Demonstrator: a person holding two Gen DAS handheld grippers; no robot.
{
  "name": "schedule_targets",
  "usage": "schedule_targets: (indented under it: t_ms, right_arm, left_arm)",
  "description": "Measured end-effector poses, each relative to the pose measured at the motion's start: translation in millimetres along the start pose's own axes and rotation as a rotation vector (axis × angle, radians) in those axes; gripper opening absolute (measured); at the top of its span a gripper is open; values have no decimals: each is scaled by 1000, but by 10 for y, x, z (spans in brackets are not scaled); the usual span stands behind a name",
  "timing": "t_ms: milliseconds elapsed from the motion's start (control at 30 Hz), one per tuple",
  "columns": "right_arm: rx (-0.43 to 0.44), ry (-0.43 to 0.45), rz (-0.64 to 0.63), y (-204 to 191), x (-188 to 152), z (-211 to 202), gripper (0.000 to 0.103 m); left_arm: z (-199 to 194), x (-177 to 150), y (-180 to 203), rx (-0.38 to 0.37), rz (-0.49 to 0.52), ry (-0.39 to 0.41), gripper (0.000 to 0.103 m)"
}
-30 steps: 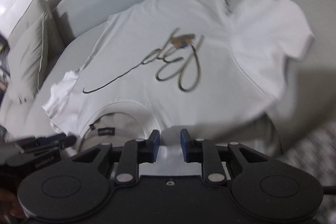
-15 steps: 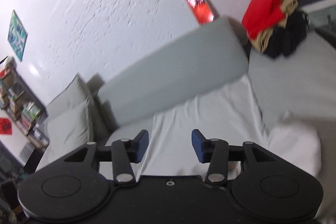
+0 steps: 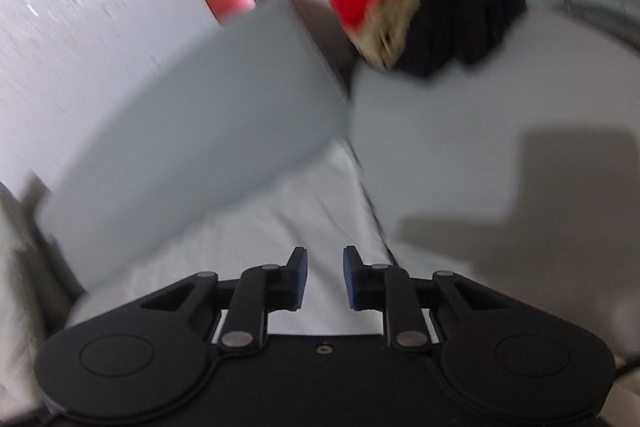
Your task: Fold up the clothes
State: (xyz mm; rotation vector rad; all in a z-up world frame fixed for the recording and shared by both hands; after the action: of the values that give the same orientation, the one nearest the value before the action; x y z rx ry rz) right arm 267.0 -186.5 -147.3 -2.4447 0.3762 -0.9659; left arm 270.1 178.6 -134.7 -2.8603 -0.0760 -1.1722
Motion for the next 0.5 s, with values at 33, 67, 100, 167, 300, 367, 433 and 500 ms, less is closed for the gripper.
schedule_targets:
  t_ms: [33, 67, 100, 167, 300, 367, 433, 500]
  right_arm:
    - [-14, -37, 1, 57, -34, 145, 21]
    - [-16, -86, -7, 75, -81, 272, 21]
    - [0, -135, -29, 45, -132, 369, 21]
    - [31, -201, -80, -18, -208, 524, 21]
    - [-99, -152, -95, 134, -199, 608, 0]
    - [-275, -79, -119, 293, -136, 570, 0]
    - [-326, -54, -138, 309, -122, 535, 0]
    - [-338, -37, -162, 255, -126, 499, 0]
  left_arm:
    - [98, 2, 19, -11, 8, -13, 14]
    - [191, -9, 38, -20, 15, -30, 14]
    - [272, -30, 54, -27, 19, -49, 14]
    - [403, -85, 78, -13, 36, -86, 15]
    - [512, -161, -41, 202, 30, -146, 16]
    - [463, -166, -143, 274, -13, -160, 12]
    - [413, -162, -192, 391, -5, -171, 10]
    - [347, -147, -251, 452, -10, -160, 6]
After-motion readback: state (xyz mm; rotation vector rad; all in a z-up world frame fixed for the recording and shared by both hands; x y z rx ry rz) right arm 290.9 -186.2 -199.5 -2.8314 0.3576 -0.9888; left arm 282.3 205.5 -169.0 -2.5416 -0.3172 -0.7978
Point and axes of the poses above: each gripper's, at about its wrist camera, not at the fingertips, and z roughly the way its jaws point, y to its right, x to its top, the point moved 3 cm from there along z, roughly the way its jaws point, and after that the axes turned 4 degrees about z, right-handed, at the moved point
